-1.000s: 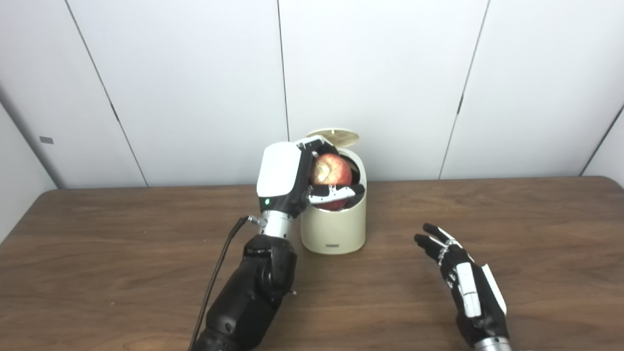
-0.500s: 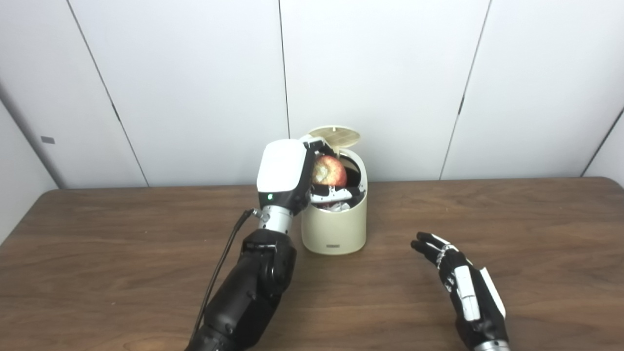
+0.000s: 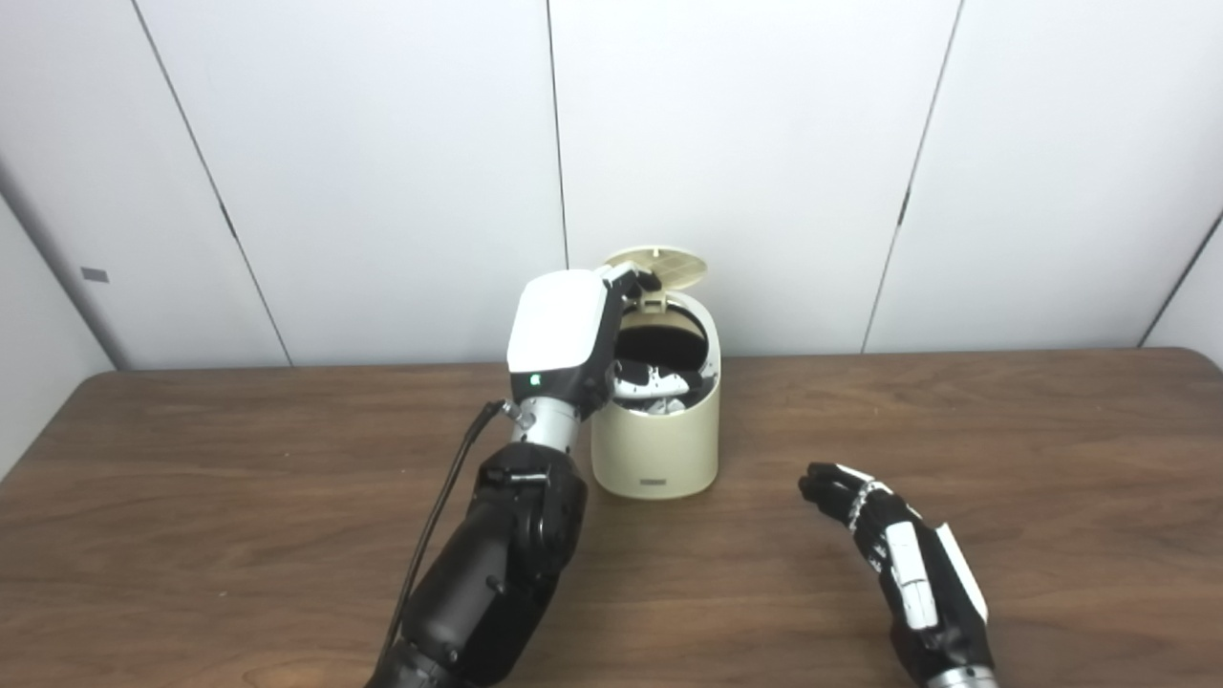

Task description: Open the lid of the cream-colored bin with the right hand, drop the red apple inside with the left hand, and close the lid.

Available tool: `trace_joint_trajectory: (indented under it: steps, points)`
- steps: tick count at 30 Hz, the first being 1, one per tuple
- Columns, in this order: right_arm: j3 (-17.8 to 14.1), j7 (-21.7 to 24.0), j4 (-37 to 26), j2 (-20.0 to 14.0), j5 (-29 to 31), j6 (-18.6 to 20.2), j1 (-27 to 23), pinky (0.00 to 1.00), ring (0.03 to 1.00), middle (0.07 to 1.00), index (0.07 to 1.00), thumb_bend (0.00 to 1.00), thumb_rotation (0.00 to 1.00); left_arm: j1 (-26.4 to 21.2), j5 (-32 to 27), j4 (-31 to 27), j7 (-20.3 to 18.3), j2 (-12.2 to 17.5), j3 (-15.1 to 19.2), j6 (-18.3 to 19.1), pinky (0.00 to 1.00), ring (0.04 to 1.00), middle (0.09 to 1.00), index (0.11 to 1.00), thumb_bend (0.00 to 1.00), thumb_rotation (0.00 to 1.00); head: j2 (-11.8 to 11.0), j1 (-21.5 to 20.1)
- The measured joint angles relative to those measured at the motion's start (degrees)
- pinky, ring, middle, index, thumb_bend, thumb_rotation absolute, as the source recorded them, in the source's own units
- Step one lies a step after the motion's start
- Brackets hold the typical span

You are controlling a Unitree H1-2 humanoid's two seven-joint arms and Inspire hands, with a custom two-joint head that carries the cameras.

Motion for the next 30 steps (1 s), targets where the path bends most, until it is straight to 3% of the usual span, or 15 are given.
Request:
trace_joint_trajectory:
  steps: [7,8,9,10,11,13,19,30]
  points:
    - [-0.03,-0.04,-0.07,0.0,-0.16,0.12,0.04,0.94,0.806,0.734,0.738,0.54,1.0,0.09,-0.5,-0.09,0.09,-0.18,0.24,-0.07,0.62,0.705,0.719,0.678,0.91,0.01,0.18,-0.09]
    - [-0.05,-0.06,-0.09,0.01,-0.15,0.24,0.04,0.96,0.811,0.735,0.742,0.54,1.0,0.21,-0.95,-0.03,0.59,-0.3,0.47,-0.69,0.59,0.662,0.686,0.652,0.87,0.0,0.18,-0.09]
    - [-0.06,-0.08,-0.1,0.01,-0.16,0.42,0.04,0.97,0.814,0.736,0.745,0.54,1.0,0.39,-1.86,0.18,1.44,-0.52,0.89,-1.44,0.56,0.628,0.657,0.574,0.7,0.02,0.18,-0.09]
    - [-0.07,-0.09,-0.12,0.0,-0.17,0.72,0.04,0.98,0.817,0.736,0.748,0.54,1.0,0.63,-2.72,0.6,2.47,-0.79,1.48,-2.55,0.54,0.602,0.608,0.52,0.61,0.01,0.18,-0.09]
    - [-0.08,-0.1,-0.12,0.0,-0.23,1.01,0.03,0.99,0.818,0.736,0.749,0.53,1.0,0.89,-3.65,1.21,3.45,-1.07,2.04,-3.53,0.52,0.586,0.578,0.487,0.55,0.0,0.18,-0.09]
    - [-0.08,-0.11,-0.13,-0.01,-0.27,1.07,0.04,0.99,0.822,0.737,0.751,0.53,1.0,1.38,-4.96,1.55,4.95,-1.3,2.74,-5.27,0.4,0.494,0.549,0.457,0.49,0.0,0.18,-0.09]
    - [-0.15,-0.09,-0.09,0.02,-0.21,0.86,0.02,0.95,0.822,0.736,0.753,0.55,1.0,1.99,-12.73,2.48,6.78,-2.96,7.04,-10.03,0.31,0.413,0.518,0.51,0.47,0.0,0.18,0.0]
    - [-0.2,-0.04,0.5,-0.2,-0.23,-1.24,-0.22,0.86,0.793,0.75,0.733,0.54,1.0,2.08,-22.19,2.98,7.38,-5.6,13.01,-12.27,0.33,0.426,0.503,0.469,0.47,0.0,0.09,0.0]
